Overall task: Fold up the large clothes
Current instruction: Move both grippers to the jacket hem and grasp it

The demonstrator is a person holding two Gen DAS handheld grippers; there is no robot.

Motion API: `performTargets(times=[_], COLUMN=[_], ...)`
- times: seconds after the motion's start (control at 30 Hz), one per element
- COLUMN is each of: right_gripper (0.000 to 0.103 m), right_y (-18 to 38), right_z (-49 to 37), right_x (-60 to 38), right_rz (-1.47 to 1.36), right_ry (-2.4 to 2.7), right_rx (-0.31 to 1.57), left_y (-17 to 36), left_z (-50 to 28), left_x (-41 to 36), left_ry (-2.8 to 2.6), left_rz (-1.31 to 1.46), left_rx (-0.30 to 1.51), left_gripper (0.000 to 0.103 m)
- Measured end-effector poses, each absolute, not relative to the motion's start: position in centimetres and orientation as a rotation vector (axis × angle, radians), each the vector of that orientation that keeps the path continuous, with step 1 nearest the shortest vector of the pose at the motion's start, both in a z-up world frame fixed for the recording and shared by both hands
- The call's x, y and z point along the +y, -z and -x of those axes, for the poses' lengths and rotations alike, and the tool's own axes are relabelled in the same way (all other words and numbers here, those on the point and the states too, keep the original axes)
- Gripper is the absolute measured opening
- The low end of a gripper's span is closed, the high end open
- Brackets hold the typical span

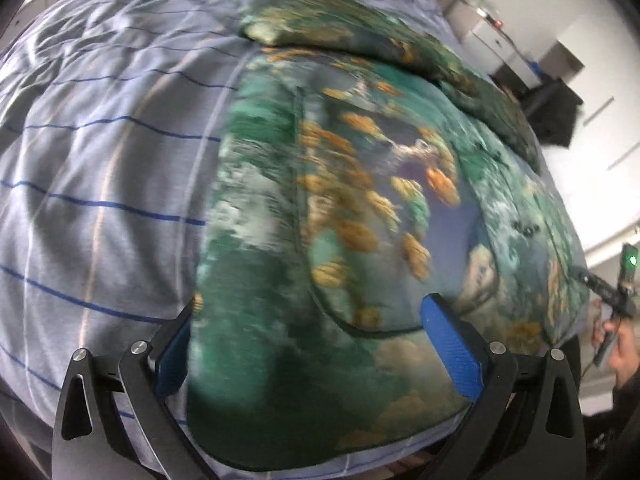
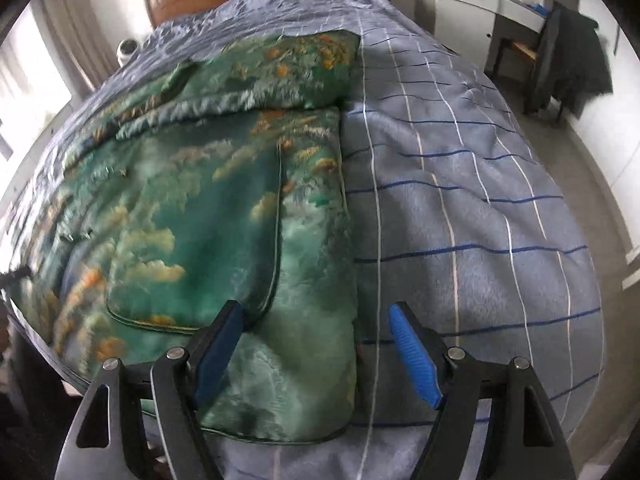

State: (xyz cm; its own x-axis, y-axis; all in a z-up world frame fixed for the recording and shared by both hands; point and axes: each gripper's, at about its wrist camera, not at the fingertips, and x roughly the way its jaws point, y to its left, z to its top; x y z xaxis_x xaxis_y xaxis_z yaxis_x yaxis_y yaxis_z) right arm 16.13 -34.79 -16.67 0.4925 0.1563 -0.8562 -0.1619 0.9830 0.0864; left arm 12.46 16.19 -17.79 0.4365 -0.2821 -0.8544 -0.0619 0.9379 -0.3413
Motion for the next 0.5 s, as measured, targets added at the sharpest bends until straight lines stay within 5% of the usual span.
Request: performTargets(times=[0.13,0.33,0.37,0.5], right_gripper=[0.077,0.077,0.076,0.041], right_y=[17.7,18.2,18.2,17.4], right_z=[-16.7,-16.6,-16.7,-16.8], right_x=[-34.7,-33.9,-33.8,-33.2], right_rz=[-0.081,-0.061,-0.059,-0.026], right_ry=[-0.294,-0.374,-0.376,-0.38], right_rx=[1.09,1.137,1.143,1.148], left_y=[17.5,17.3,17.3,16.5], left_z=[-12.2,-11.4,-11.5,-11.1], left_x=[15.9,16.6,16.8,18.3], left_ry=[0.155,0.128,0.125,0.136], left_rz=[0.355,0.381,0.386,0.446], left_rx=[1.123,1.14,1.145,1.151], left_gripper=[0.099,0.078,0.066,0.024])
